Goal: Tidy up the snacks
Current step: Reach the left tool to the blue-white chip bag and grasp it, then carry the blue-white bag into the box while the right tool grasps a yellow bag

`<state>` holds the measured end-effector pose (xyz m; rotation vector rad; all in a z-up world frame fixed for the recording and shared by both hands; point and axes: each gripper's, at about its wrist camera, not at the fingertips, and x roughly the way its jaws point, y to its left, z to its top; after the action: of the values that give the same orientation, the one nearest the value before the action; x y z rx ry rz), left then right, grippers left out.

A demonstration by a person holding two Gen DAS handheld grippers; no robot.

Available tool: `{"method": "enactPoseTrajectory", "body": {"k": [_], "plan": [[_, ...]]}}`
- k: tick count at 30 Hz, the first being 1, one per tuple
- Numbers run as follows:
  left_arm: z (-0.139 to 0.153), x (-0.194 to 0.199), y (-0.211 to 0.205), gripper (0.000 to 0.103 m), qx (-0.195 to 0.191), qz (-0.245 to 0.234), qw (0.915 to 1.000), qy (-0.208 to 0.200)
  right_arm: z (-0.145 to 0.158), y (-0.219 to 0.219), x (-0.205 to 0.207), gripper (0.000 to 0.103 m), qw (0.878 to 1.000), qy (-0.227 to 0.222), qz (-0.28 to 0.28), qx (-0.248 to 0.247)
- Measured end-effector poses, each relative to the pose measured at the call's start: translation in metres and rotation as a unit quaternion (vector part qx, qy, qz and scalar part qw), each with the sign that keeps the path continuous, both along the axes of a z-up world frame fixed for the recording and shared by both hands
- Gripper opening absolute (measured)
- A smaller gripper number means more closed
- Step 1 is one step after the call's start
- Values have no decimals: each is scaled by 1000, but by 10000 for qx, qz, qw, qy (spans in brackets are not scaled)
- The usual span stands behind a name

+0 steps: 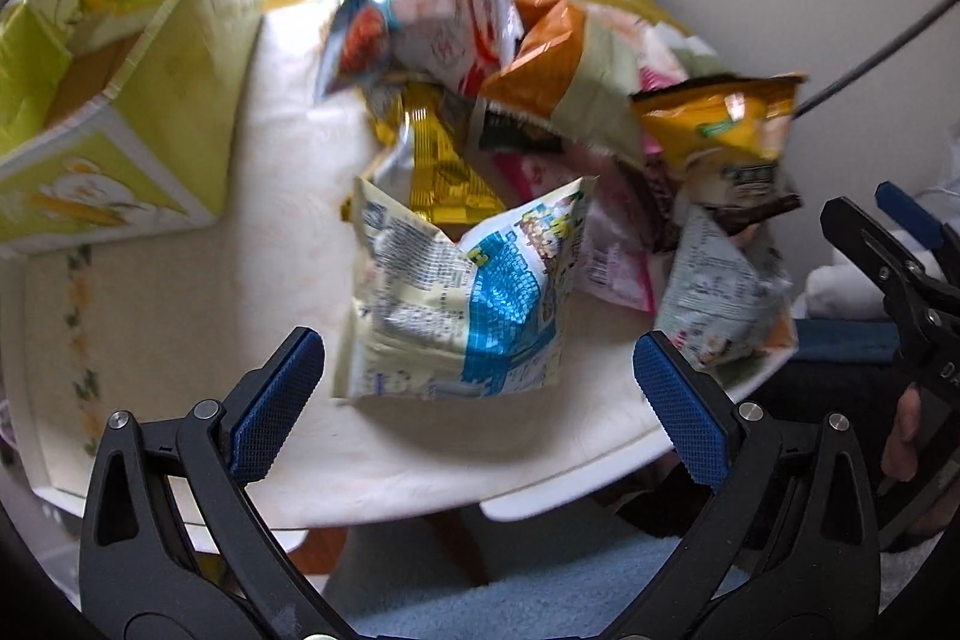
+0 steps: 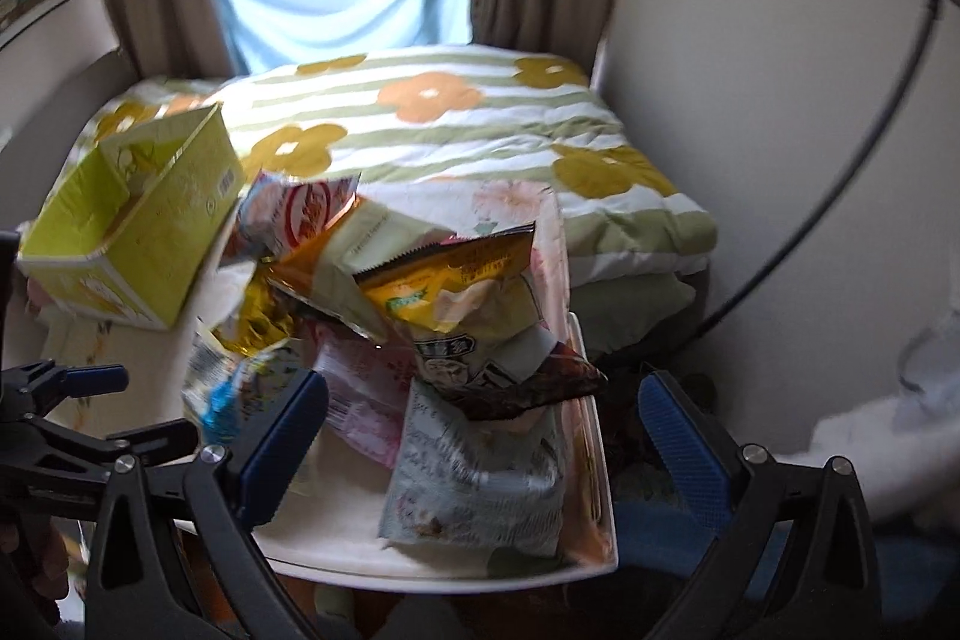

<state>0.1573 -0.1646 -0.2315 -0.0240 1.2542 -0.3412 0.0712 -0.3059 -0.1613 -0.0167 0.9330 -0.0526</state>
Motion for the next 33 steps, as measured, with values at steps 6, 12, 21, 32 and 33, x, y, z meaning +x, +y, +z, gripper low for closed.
{"method": "enactPoseTrajectory", "body": {"k": [6, 12, 21, 32, 33], "plan": [[-38, 9, -16, 102, 309, 259, 9989, 243, -29, -10, 23, 103, 9987, 127, 484, -44], [-61, 20, -20, 102, 511, 396, 9973, 345, -49, -9, 40, 103, 9966, 218, 794, -24], [-73, 27, -18, 103, 408, 342, 9984, 210, -68, -3, 58, 103, 9954, 365, 887, -36], [-65, 12, 9, 78, 348, 322, 9988, 108, -77, 1, 64, 103, 9946, 448, 919, -173], [-63, 11, 11, 76, 337, 319, 9989, 78, -77, 1, 63, 103, 9948, 442, 907, -165]]}}
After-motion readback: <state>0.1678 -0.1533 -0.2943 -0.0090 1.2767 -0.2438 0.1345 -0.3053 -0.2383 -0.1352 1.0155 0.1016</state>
